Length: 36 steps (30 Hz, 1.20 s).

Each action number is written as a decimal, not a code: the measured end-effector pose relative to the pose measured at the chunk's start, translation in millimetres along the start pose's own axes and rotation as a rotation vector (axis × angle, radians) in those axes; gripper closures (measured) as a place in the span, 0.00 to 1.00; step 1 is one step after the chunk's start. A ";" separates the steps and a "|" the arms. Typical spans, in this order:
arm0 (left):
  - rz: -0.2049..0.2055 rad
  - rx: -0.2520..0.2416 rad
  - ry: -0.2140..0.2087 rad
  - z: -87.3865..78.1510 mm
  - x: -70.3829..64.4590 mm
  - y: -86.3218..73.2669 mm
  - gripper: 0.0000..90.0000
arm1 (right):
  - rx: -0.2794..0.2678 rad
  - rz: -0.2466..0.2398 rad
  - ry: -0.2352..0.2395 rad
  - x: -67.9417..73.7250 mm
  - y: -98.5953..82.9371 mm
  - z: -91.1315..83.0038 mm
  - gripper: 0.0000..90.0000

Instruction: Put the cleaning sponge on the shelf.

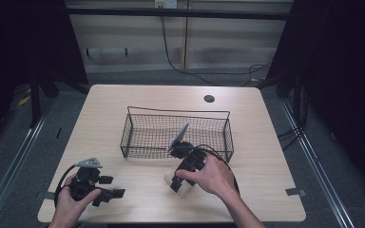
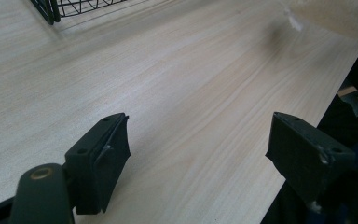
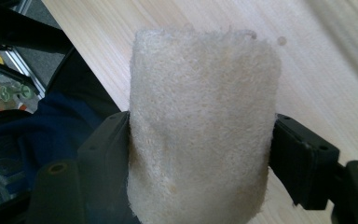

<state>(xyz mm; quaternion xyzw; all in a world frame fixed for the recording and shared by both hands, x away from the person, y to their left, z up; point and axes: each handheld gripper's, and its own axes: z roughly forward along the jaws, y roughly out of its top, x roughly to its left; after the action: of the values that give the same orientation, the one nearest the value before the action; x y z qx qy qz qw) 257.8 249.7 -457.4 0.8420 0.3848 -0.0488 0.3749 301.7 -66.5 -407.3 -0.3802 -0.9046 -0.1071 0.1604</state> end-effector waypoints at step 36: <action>0.004 0.002 0.000 -0.5 0.7 0.1 0.23 | -0.092 0.002 -0.040 3.2 13.8 -76.6 0.29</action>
<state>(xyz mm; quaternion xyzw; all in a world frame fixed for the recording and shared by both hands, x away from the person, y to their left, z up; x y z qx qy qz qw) 258.2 250.4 -457.2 0.8432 0.3829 -0.0486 0.3741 325.5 -79.0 -334.2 -0.3900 -0.9014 -0.1408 0.1245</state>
